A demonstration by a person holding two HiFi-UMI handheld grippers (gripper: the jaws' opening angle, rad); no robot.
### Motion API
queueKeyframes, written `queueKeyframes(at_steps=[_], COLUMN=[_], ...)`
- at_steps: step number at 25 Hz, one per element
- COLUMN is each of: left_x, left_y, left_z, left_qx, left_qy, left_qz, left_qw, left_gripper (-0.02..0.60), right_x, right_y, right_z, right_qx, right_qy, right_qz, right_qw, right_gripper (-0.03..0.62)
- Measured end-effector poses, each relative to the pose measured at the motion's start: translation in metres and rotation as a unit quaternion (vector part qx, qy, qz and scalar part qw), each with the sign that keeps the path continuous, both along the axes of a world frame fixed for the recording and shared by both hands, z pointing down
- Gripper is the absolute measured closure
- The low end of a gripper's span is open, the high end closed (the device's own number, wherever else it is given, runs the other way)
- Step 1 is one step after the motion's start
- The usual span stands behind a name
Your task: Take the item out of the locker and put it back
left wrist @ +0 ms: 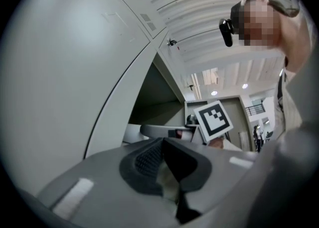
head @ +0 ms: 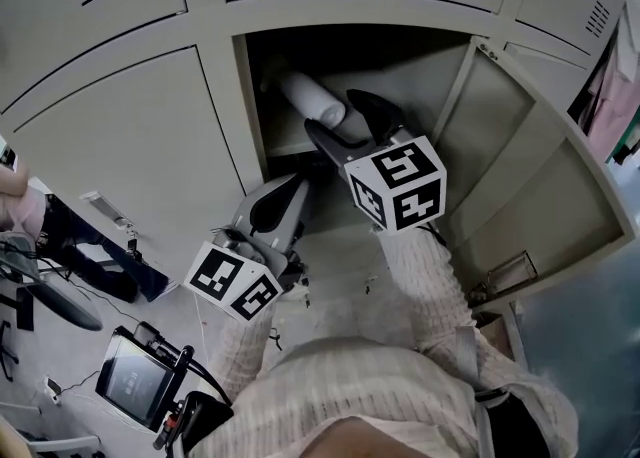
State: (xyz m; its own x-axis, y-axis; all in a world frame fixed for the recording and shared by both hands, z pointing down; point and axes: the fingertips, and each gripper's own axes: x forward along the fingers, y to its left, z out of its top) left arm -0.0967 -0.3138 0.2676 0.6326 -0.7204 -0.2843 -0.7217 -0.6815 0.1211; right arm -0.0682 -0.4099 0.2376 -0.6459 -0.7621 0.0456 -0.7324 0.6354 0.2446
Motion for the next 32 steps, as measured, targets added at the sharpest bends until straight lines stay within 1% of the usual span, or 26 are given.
queueKeyframes(at_steps=[3, 7, 9, 10, 12, 13, 16, 18, 21, 22, 28, 32], left_x=[-0.002, 0.0, 0.003, 0.005, 0.009, 0.011, 0.015, 0.018, 0.021, 0.022, 0.028, 0.032], left_y=[0.002, 0.007, 0.012, 0.013, 0.015, 0.017, 0.024, 0.03, 0.036, 0.037, 0.049, 0.055], left_z=[-0.002, -0.002, 0.001, 0.003, 0.009, 0.013, 0.02, 0.024, 0.038, 0.044, 0.075, 0.088], left_qx=[0.0, -0.004, -0.01, -0.013, -0.02, -0.024, -0.032, -0.037, -0.053, -0.062, -0.103, -0.122], left_qy=[-0.002, -0.002, -0.002, -0.003, -0.012, -0.016, -0.02, -0.02, -0.022, -0.023, -0.02, -0.014], left_qz=[-0.005, -0.007, -0.006, -0.005, -0.007, -0.008, -0.009, -0.009, -0.01, -0.01, -0.005, 0.003], left_qw=[1.0, 1.0, 0.9999, 0.9999, 0.9997, 0.9996, 0.9992, 0.9991, 0.9983, 0.9977, 0.9944, 0.9924], left_gripper=[0.577, 0.577, 0.577, 0.577, 0.577, 0.577, 0.577, 0.577, 0.577, 0.577, 0.577, 0.577], right_x=[0.005, 0.016, 0.023, 0.027, 0.033, 0.036, 0.043, 0.047, 0.049, 0.048, 0.04, 0.038], right_y=[0.017, 0.045, 0.061, 0.069, 0.085, 0.092, 0.111, 0.124, 0.146, 0.151, 0.16, 0.163], right_z=[-0.001, -0.008, -0.008, -0.008, -0.006, -0.004, 0.007, 0.01, 0.015, 0.02, 0.06, 0.08], right_qx=[-0.003, 0.023, 0.033, 0.04, 0.06, 0.068, 0.071, 0.076, 0.079, 0.075, 0.019, -0.019], right_qy=[-0.045, -0.089, -0.111, -0.119, -0.134, -0.14, -0.157, -0.179, -0.221, -0.227, -0.206, -0.206], right_qz=[-0.025, -0.045, -0.054, -0.057, -0.059, -0.061, -0.067, -0.08, -0.109, -0.113, -0.1, -0.095], right_qw=[0.999, 0.995, 0.992, 0.99, 0.987, 0.986, 0.983, 0.978, 0.966, 0.964, 0.973, 0.974], right_gripper=[0.288, 0.309, 0.335, 0.356, 0.463, 0.496, 0.545, 0.594, 0.594, 0.594, 0.594, 0.599])
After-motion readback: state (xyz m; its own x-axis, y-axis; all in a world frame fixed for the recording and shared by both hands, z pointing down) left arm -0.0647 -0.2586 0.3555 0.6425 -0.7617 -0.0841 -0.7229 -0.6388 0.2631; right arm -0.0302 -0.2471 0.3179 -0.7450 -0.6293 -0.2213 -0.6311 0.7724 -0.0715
